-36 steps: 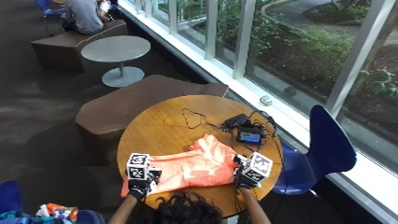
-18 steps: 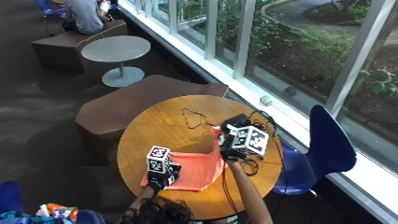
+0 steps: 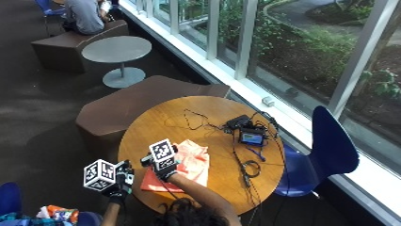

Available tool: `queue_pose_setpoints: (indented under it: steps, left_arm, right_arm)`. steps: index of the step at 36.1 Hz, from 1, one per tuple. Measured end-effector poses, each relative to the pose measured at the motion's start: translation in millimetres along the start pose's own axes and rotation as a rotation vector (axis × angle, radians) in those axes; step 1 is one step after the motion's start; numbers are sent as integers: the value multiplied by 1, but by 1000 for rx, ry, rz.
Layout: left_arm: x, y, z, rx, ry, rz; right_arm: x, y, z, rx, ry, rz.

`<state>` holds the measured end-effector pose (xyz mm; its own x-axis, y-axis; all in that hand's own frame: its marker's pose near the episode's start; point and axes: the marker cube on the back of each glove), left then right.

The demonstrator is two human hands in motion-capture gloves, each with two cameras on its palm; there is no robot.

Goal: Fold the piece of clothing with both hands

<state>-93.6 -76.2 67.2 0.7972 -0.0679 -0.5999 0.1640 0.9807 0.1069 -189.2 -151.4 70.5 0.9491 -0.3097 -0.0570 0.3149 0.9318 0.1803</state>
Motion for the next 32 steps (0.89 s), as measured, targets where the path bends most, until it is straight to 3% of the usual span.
queue_pose_setpoints:
  steps: [3,9,17,23,32]
  left_arm:
    - [-30,-2,0,26,-32,-39]
    - [-27,1,1,30,-48,-38]
    - [30,2,14,64,-181,120]
    - [84,12,26,17,-290,224]
    - [114,36,17,-119,-365,268]
  right_arm:
    - [-17,4,20,-39,82,-63]
    - [-16,21,-5,-49,51,-154]
    - [77,70,-57,-58,-97,3]
    - [141,111,-78,-162,27,175]
    - [167,112,-93,-167,163,237]
